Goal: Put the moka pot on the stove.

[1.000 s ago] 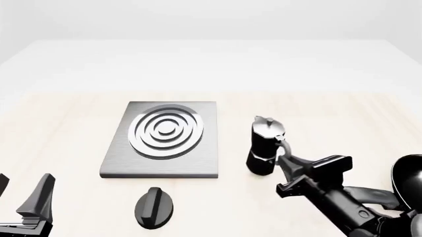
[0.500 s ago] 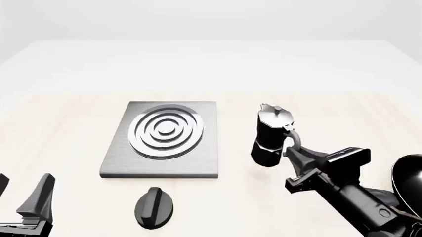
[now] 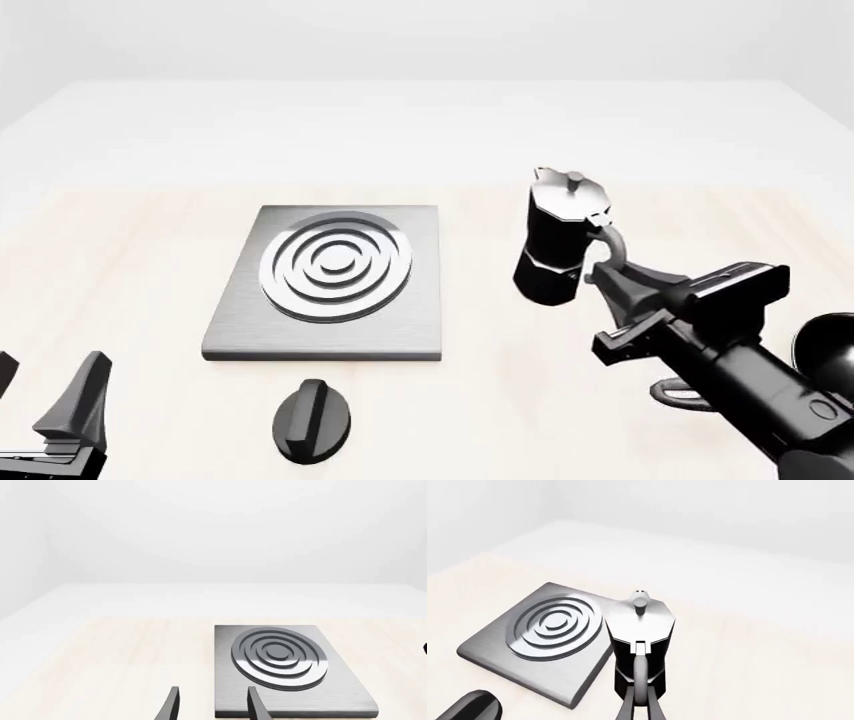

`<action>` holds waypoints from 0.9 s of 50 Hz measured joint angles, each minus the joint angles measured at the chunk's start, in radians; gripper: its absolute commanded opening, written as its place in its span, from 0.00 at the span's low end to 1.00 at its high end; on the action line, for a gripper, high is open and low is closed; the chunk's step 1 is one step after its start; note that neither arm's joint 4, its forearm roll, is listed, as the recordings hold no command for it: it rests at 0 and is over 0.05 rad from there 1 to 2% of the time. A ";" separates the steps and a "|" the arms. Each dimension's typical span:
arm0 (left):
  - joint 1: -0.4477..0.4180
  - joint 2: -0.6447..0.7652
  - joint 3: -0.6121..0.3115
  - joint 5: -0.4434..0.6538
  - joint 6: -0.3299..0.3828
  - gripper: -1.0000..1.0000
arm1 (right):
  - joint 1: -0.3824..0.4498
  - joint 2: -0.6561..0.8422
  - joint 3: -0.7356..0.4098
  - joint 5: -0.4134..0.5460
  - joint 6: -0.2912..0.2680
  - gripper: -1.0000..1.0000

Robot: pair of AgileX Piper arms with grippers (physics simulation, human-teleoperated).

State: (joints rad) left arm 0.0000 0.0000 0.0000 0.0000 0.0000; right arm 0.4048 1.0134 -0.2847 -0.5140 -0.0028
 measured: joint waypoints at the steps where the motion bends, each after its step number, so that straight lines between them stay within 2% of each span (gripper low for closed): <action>1: 0.000 0.000 0.000 0.000 0.000 1.00 | 0.000 -0.006 -0.006 0.008 -0.002 0.00; 18: 0.000 0.000 0.000 0.000 0.000 1.00 | 0.016 -0.052 -0.090 0.097 -0.029 0.00; 45: 0.000 0.000 0.000 0.000 0.000 1.00 | 0.049 0.040 -0.213 0.091 -0.038 0.00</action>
State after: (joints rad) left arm 0.0000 0.0000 0.0000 0.0000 0.0000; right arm 0.4537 1.0536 -0.4979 -0.4225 -0.0410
